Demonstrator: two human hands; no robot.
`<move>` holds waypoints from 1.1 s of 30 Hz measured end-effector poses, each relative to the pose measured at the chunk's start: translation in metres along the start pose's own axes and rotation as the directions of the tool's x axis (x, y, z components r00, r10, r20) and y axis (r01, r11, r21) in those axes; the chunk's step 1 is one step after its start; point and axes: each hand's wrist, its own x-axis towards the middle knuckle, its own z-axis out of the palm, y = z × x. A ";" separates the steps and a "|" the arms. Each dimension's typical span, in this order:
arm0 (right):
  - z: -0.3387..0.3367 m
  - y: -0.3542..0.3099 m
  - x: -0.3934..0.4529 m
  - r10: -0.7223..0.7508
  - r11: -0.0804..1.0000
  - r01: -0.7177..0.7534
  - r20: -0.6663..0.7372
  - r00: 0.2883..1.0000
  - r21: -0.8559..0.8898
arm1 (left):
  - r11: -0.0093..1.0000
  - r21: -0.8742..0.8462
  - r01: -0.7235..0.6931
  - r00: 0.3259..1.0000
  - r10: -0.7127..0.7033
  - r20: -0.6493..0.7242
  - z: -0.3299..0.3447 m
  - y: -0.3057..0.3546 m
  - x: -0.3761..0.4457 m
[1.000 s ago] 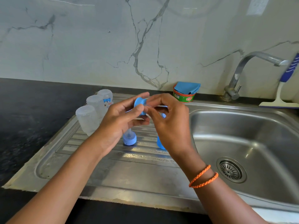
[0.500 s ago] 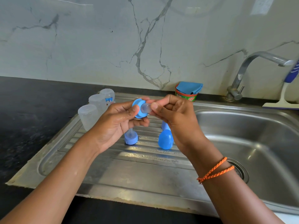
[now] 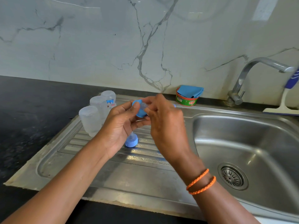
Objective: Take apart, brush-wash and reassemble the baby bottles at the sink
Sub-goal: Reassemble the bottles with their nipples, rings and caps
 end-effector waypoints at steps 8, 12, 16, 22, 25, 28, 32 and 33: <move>-0.001 0.000 0.007 0.084 0.985 -0.077 -0.037 0.996 0.157 | 0.996 0.092 -0.018 0.999 0.014 0.039 -0.010 0.006 0.000; -0.013 0.008 0.008 0.164 0.928 -0.143 -0.034 0.986 0.344 | 0.984 0.173 -0.053 0.992 0.033 0.118 -0.012 0.009 -0.001; -0.017 0.007 0.006 0.167 0.885 -0.145 -0.010 0.986 0.441 | 0.982 0.180 -0.061 0.990 0.036 0.138 -0.010 0.010 -0.001; -0.008 0.004 0.003 0.064 0.966 -0.065 0.013 0.998 0.251 | 0.994 0.104 -0.034 0.996 0.025 0.083 -0.013 0.009 0.000; -0.008 0.009 0.003 0.058 0.983 -0.061 0.024 0.998 0.174 | 0.989 0.146 -0.027 0.996 0.014 0.092 -0.013 0.010 0.000; -0.008 0.012 0.002 -0.002 0.995 0.006 -0.037 0.999 0.103 | 0.988 0.148 -0.036 0.996 0.024 0.082 -0.011 0.009 -0.001; -0.007 0.011 0.001 -0.121 0.992 0.123 -0.110 0.986 0.009 | 0.996 0.087 -0.027 0.999 0.025 0.030 -0.008 0.006 -0.001; -0.006 0.010 0.001 -0.137 0.991 0.137 -0.122 0.983 -0.012 | 0.997 0.072 -0.018 1.000 0.016 0.020 -0.008 0.005 -0.001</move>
